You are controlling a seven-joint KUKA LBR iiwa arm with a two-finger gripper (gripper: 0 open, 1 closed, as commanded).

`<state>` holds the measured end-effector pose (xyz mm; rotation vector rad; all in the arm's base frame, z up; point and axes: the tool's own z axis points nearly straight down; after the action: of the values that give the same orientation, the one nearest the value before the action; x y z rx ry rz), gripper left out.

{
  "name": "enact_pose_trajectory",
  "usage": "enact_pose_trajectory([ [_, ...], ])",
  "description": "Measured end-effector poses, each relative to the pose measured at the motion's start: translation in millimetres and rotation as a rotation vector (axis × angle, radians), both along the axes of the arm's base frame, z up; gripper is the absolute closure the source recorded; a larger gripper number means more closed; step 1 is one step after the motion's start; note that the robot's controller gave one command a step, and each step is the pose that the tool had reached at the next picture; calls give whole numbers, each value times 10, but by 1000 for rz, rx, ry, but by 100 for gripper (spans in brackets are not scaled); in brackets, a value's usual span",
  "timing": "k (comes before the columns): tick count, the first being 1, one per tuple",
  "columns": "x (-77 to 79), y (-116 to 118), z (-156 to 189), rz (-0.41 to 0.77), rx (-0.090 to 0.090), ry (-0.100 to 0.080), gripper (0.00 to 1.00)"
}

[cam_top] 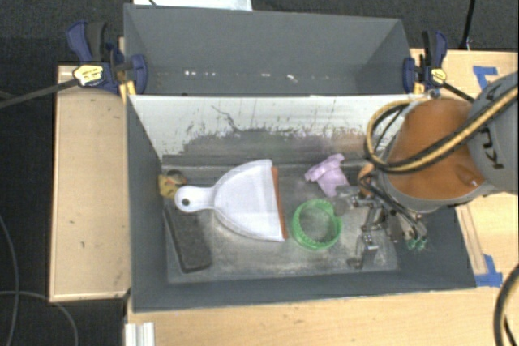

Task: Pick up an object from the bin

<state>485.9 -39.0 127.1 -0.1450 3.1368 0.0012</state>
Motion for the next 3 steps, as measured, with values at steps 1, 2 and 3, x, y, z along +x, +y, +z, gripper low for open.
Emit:
enact_pose_trajectory([
  [1,195,391,-134,42,-1,-2,0],
  [2,278,577,-70,-61,2,-1,0],
  [3,377,711,-9,-122,-2,-2,0],
])
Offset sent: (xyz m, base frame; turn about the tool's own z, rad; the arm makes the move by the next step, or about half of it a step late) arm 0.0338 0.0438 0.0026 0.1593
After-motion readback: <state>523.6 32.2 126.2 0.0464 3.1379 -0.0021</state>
